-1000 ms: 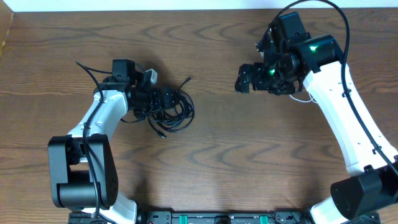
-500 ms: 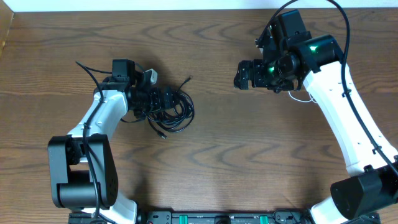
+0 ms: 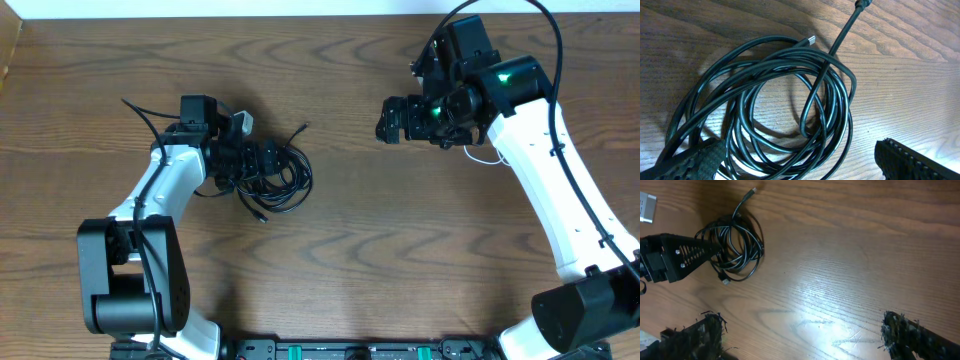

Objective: Untangle cables
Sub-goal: 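Move the right gripper left toward the black cable bundle, then lower the right gripper onto the black bundle and grasp a cable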

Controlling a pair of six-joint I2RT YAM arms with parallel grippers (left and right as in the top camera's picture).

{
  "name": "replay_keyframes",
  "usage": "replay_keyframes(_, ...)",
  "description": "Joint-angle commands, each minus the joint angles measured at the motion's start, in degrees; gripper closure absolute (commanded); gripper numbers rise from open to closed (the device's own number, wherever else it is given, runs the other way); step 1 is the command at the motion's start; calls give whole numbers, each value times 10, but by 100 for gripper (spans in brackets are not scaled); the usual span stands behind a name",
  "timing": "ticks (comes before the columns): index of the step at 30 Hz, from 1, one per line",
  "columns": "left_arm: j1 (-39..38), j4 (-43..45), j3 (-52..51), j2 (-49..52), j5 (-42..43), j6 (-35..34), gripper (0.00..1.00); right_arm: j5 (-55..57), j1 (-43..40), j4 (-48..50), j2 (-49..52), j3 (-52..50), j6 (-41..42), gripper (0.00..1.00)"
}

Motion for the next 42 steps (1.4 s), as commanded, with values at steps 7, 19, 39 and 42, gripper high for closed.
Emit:
replay_keyframes(7,0,-1,-4,-8,-2,1,1,3,2,-3,-7,3,-7,1)
replay_keyframes(19,0,-1,-4,-8,-2,1,1,2,25,-15,-7,-21,-7,3)
replay_keyframes(39,5,69,-1,-9,97,-99,1,3,148,209,-7,-202,93,35)
replay_keyframes(42,23,84,19,-19,216,-114,1,3,156,249,-7,-226,108,42)
